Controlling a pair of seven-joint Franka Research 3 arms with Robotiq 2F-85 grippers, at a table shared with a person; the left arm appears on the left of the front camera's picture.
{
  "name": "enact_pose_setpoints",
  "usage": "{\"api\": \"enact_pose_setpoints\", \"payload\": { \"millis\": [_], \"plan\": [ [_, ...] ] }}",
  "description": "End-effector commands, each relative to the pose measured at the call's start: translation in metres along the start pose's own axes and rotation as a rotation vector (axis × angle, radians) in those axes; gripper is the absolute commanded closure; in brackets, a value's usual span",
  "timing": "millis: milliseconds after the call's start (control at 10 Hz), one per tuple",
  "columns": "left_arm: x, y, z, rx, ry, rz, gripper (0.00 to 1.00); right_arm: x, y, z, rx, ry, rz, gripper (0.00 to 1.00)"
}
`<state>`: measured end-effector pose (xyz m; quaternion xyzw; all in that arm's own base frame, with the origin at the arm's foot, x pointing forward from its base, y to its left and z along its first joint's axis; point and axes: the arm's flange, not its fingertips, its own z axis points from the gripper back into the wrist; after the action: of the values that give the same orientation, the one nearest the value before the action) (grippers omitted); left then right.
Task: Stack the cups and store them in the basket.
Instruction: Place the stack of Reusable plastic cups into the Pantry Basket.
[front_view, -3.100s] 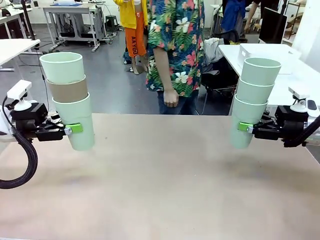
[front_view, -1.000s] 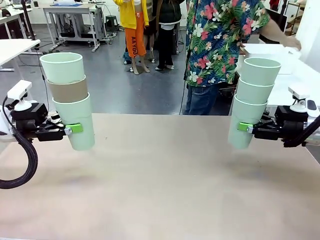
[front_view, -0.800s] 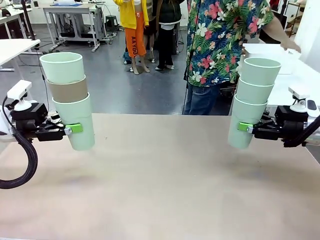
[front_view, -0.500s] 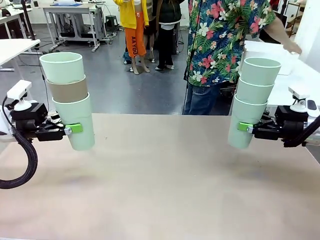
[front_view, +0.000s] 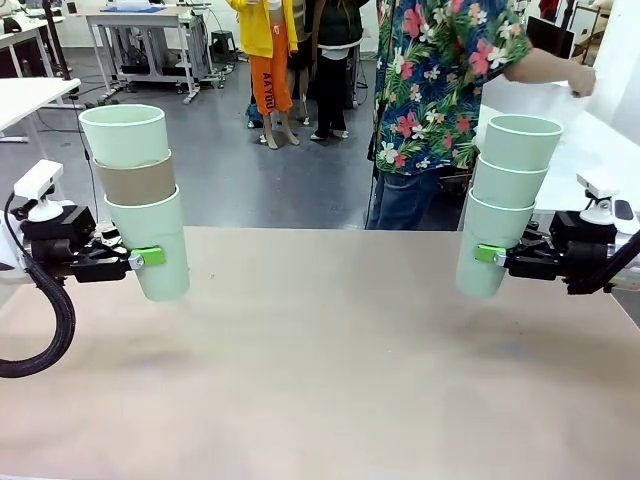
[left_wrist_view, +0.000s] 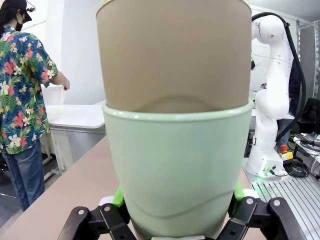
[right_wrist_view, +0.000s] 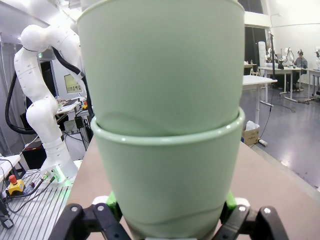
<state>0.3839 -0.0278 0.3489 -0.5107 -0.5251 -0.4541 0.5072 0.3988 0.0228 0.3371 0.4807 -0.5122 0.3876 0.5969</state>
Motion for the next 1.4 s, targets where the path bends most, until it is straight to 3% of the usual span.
{"api": "enact_pose_setpoints", "payload": {
  "millis": [0, 1300],
  "plan": [
    [0.0036, -0.0008, 0.0002, -0.003, -0.014, -0.006, 0.14, 0.0037, 0.0005, 0.0002, -0.001, -0.005, 0.012, 0.14],
    [0.0036, -0.0008, 0.0002, -0.003, -0.014, -0.006, 0.14, 0.0037, 0.0005, 0.0002, -0.001, -0.005, 0.012, 0.14]
  ]
}}
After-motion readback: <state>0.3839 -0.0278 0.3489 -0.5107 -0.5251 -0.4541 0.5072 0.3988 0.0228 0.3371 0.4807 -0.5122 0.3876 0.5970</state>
